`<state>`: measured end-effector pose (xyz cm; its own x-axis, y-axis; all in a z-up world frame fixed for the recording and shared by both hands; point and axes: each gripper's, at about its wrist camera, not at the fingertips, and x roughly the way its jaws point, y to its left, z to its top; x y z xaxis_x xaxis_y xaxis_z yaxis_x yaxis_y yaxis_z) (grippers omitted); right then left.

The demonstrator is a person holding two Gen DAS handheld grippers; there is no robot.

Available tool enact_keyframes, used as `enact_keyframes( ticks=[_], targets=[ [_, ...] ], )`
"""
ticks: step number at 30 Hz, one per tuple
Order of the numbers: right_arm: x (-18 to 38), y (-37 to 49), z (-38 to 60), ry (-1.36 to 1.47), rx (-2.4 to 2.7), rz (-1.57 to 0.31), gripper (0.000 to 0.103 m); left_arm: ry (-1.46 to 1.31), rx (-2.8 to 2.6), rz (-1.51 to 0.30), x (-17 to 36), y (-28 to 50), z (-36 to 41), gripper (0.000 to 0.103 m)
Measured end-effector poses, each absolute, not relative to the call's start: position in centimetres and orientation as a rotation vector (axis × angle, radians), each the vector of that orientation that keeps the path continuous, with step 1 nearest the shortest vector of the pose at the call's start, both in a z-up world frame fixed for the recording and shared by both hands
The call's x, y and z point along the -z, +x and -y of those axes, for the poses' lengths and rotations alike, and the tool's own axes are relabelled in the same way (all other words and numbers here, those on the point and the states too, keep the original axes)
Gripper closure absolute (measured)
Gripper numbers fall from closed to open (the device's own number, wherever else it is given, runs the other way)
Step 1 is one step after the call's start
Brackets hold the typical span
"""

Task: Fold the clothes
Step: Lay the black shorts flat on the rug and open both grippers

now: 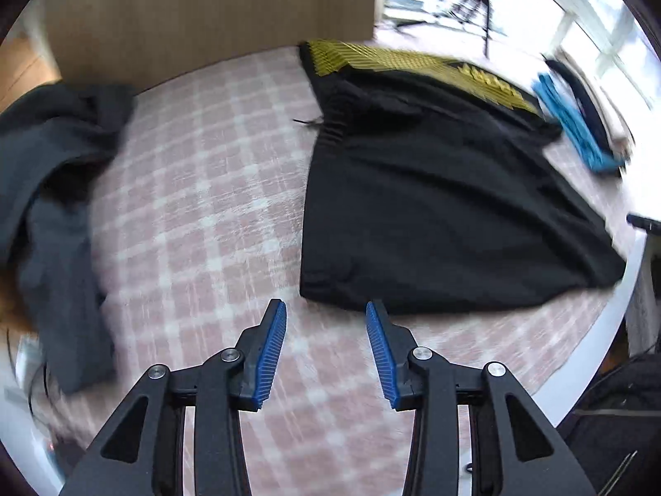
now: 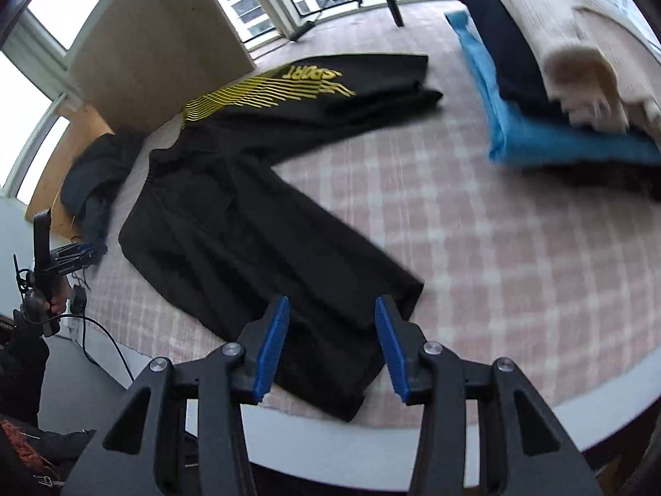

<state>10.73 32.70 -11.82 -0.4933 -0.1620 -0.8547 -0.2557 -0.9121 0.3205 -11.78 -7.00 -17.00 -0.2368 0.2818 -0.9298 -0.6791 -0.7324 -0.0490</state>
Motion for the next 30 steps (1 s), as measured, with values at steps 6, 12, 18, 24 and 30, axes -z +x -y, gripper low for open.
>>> enact_keyframes(
  ticks=[6, 12, 18, 24, 30],
  targets=[
    [14.1, 13.8, -29.6, -1.567, -2.457, -0.726, 0.060, -1.361, -1.840, -0.536, 19.6, -13.7, 5.7, 0.069],
    [14.4, 15.6, -27.9, -1.527, -2.430, -0.701, 0.060, -1.264, -1.785, -0.585, 18.7, -12.3, 4.4, 0.084],
    [15.4, 15.6, -28.9, -1.459, -2.411, -0.798, 0.060, -1.242, -1.792, -0.516, 14.8, -11.0, 6.8, 0.085],
    [16.3, 12.5, -29.9, -1.431, -2.436, -0.649, 0.062, -1.259, -1.793, -0.574, 14.4, -9.2, 9.5, 0.083],
    [17.2, 8.8, -27.9, -1.562, -2.489, -0.304, 0.062, -1.356, -1.827, -0.531, 16.0, -10.1, 9.6, 0.079]
  ],
)
